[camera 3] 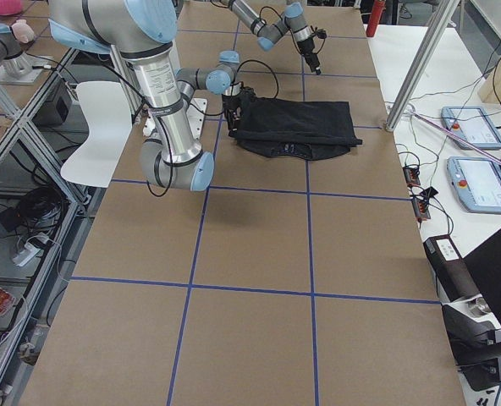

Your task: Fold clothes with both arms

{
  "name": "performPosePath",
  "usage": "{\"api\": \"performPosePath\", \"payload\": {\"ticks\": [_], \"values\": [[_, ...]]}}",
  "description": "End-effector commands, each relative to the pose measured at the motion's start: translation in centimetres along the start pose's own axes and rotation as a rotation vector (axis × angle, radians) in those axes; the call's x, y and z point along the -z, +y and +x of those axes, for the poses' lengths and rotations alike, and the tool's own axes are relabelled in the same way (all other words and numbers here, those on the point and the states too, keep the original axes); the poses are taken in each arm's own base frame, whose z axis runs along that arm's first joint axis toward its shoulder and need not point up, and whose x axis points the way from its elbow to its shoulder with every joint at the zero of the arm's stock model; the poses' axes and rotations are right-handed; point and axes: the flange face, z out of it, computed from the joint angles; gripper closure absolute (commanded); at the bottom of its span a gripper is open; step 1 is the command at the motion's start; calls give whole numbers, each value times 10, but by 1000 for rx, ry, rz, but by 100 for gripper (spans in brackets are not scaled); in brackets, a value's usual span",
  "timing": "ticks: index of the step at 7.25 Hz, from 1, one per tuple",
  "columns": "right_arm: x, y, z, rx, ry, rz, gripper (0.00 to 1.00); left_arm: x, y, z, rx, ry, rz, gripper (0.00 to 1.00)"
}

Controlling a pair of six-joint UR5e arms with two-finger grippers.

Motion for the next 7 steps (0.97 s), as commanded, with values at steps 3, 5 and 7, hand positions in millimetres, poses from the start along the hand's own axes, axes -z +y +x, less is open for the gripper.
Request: {"api": "performPosePath", "payload": {"ticks": [3, 5, 7], "values": [[3, -2, -1, 0, -3, 4, 100, 1, -1, 1, 11, 2, 2, 0], [26, -7, 8, -15, -34, 28, 100, 2, -1, 2, 26, 5, 2, 0], [12, 30, 29, -222, -4, -25, 100, 7, 0, 9, 42, 20, 2, 0]]}}
